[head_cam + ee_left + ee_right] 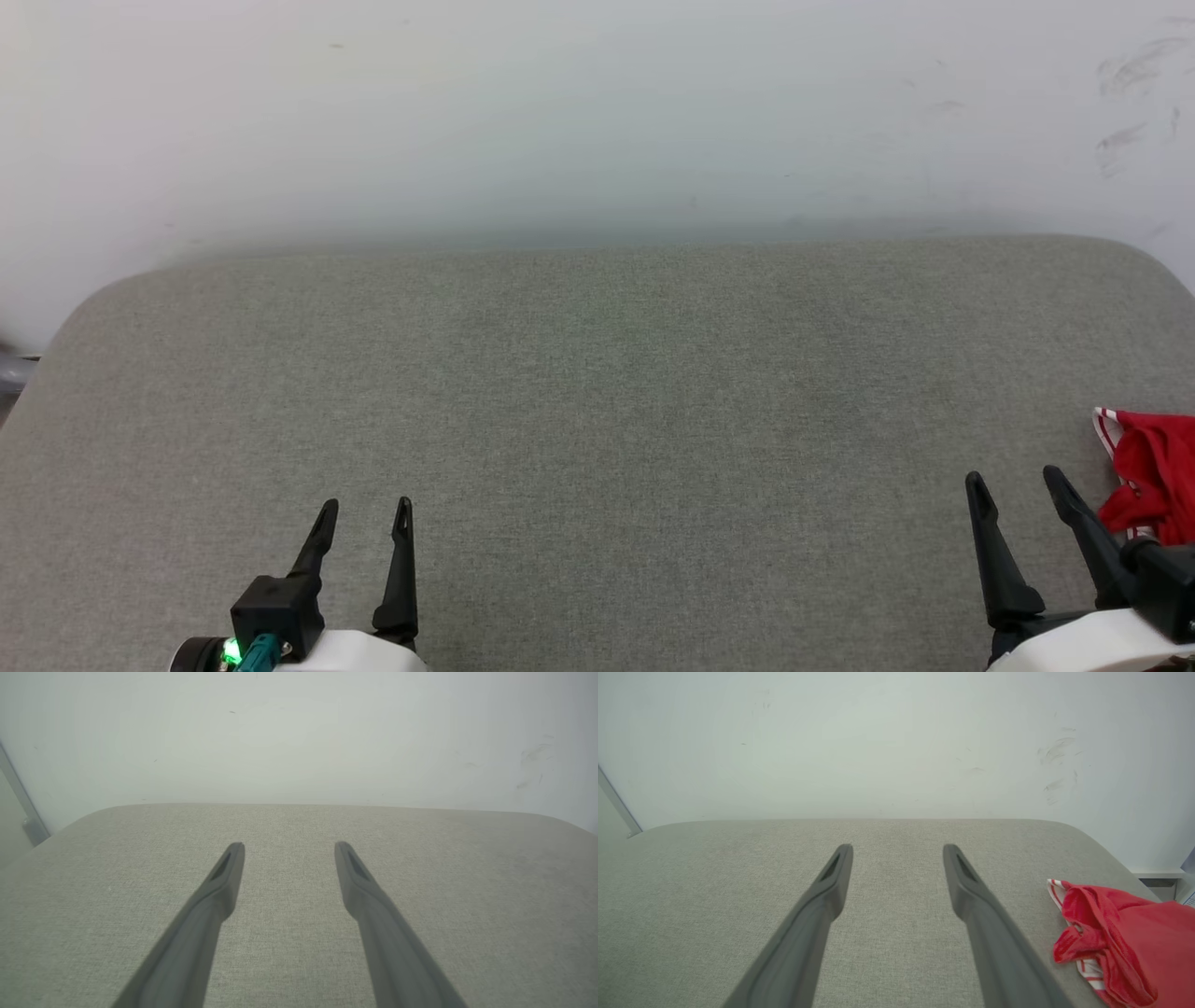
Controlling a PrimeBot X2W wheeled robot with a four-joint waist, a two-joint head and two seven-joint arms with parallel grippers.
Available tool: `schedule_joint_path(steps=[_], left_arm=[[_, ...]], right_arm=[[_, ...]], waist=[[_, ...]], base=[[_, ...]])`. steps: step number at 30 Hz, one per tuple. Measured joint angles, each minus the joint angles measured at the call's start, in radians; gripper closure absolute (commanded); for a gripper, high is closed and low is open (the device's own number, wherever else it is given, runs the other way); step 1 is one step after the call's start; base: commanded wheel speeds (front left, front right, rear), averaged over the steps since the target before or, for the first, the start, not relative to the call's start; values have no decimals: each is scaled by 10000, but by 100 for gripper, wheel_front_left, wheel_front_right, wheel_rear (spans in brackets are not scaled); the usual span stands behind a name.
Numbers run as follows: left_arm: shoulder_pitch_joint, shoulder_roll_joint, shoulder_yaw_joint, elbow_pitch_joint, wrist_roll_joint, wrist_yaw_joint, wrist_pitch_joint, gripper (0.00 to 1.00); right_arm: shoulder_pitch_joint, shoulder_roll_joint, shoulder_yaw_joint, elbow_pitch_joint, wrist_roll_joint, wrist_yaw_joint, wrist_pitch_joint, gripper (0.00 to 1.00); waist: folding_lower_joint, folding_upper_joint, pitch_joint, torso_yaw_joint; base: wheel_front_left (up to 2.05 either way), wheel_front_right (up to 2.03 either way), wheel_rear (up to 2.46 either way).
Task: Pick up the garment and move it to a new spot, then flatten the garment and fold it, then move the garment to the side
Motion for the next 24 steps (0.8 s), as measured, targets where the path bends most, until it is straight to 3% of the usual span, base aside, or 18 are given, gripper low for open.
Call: schedule_joint_path(steps=[8, 9, 15, 24], left_arm=[[-20, 13, -25, 27, -2, 13, -10, 0], [-24, 6, -38, 61, -4, 13, -6, 100], [253, -136, -81, 474, -63, 6, 35, 100], [223, -290, 224, 604, -1618, -253, 468, 100]], right_arm=[[-17, 31, 0, 0, -13, 0, 4, 0], [-12, 33, 0, 48, -13, 0, 2, 100], [39, 50, 21, 537, 19, 0, 4, 100], [-53, 52, 48, 1047, 1779, 0, 6, 100]], waist=[[1, 0, 52, -3], [1, 0, 54, -1], [1, 0, 56, 0], [1, 0, 77, 12]], base=[[0, 0, 0], [0, 0, 0], [0, 0, 0], [0, 0, 0]])
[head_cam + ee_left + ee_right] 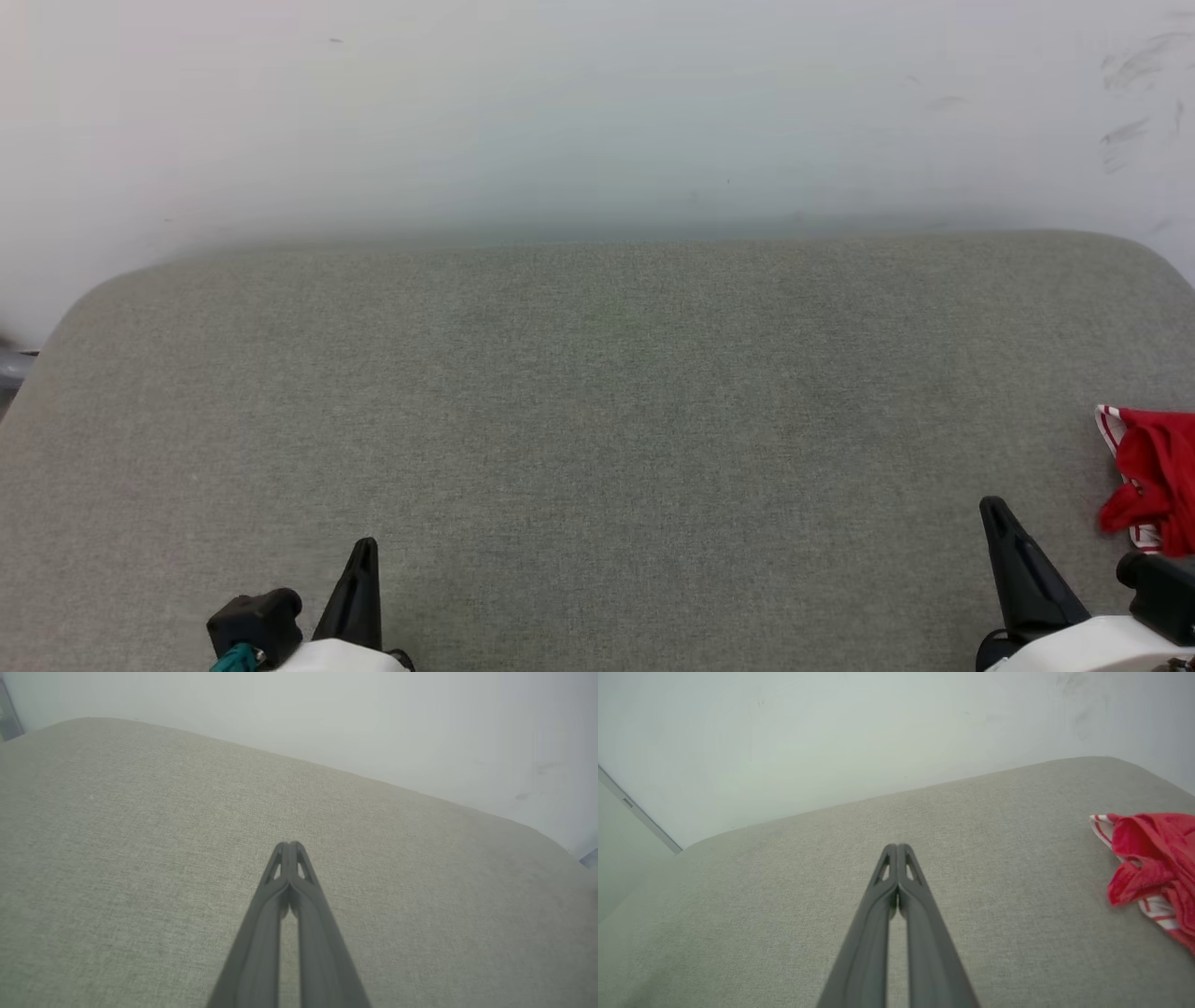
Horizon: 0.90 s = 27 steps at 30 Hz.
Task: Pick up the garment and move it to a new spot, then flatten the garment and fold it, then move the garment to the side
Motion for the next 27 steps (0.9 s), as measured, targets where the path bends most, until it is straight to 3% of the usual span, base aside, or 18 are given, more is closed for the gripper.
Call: schedule_joint_path(steps=[27], left_arm=[[-565, -359, 941, 184, -3969, -644, 1097, 100]], right_arm=[[-845, -19, -4, 1231, 4426, -2, 84, 100]], waist=[[1, 0, 61, 33]], base=[[0, 0, 0]])
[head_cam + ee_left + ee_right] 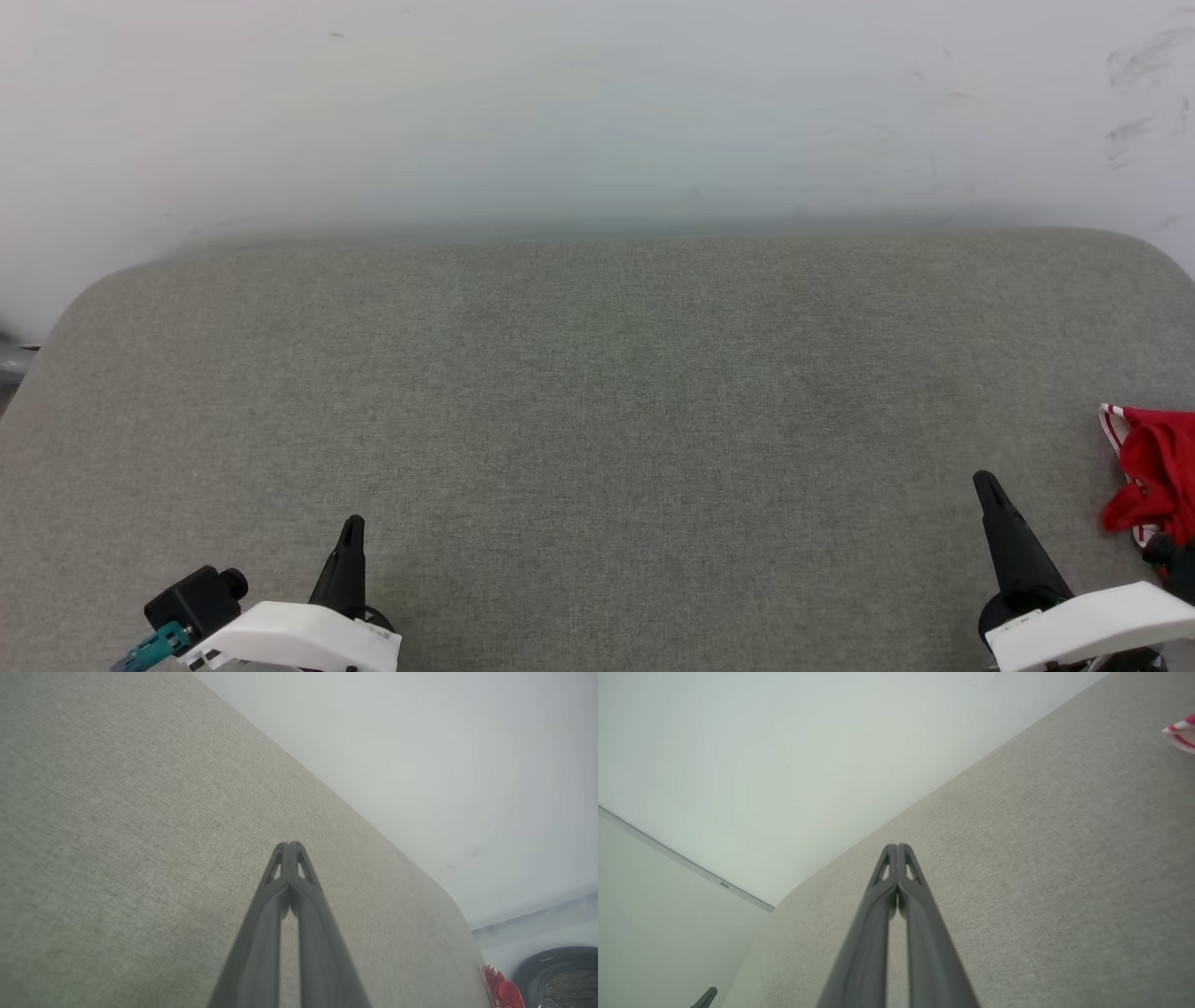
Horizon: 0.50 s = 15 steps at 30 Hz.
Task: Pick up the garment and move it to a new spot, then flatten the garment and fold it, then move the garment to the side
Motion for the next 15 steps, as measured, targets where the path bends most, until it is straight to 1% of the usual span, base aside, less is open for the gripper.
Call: schedule_joint_path(steps=[15], left_arm=[[-251, -134, 443, 88, -1751, -332, 483, 100]], right_arm=[[-436, -2, -31, 548, 1935, 0, 29, 100]], waist=[[0, 0, 34, 18]], base=[[0, 0, 0]])
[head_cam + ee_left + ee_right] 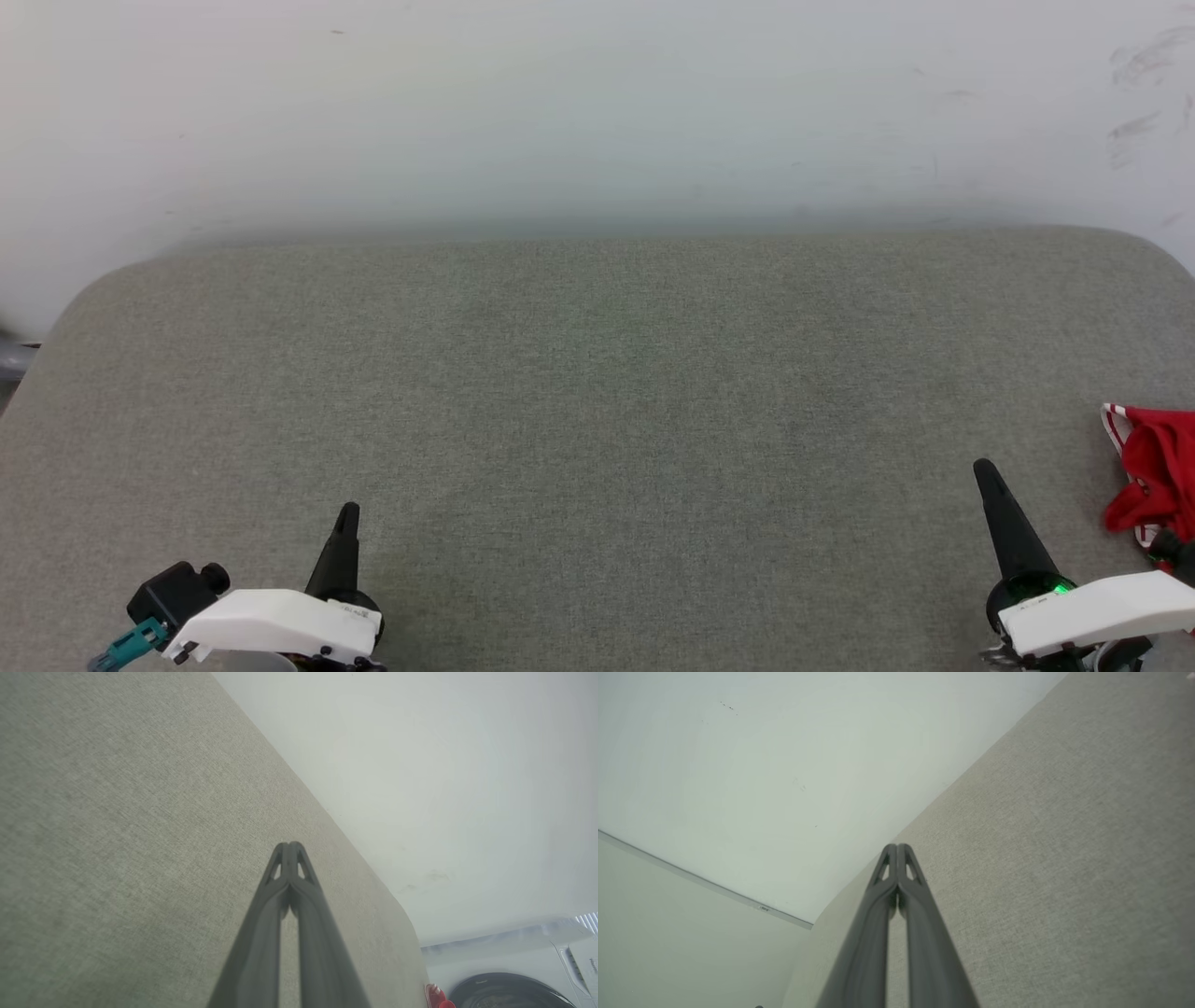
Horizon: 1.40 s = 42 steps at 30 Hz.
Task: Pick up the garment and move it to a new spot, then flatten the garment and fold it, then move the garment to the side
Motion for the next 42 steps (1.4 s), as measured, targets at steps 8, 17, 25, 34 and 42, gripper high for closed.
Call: schedule_joint_path(steps=[8, 17, 25, 34, 42], left_arm=[[-139, -92, 184, 35, -825, -144, 245, 100], [-268, -178, 405, 73, -1684, -284, 476, 100], [-364, -244, 581, 109, -2401, -418, 677, 100], [-496, -305, 755, 142, -3149, -533, 872, 100], [-569, -360, 917, 169, -3764, -637, 1057, 100]], right_arm=[[-161, -2, -23, 259, 924, 0, 59, 100], [-372, -2, -48, 512, 1871, 0, 73, 100], [-561, 0, -73, 738, 2654, 0, 107, 100], [-737, 2, -98, 976, 3478, 0, 148, 100], [-872, 4, -123, 1162, 4151, 0, 161, 100]], waist=[[0, 0, 18, 10], [0, 0, 38, 21], [0, 0, 56, 31], [-1, 0, 76, 41], [-1, 0, 94, 52]], base=[[0, 0, 0], [0, 0, 0], [0, 0, 0], [0, 0, 0], [0, 0, 0]])
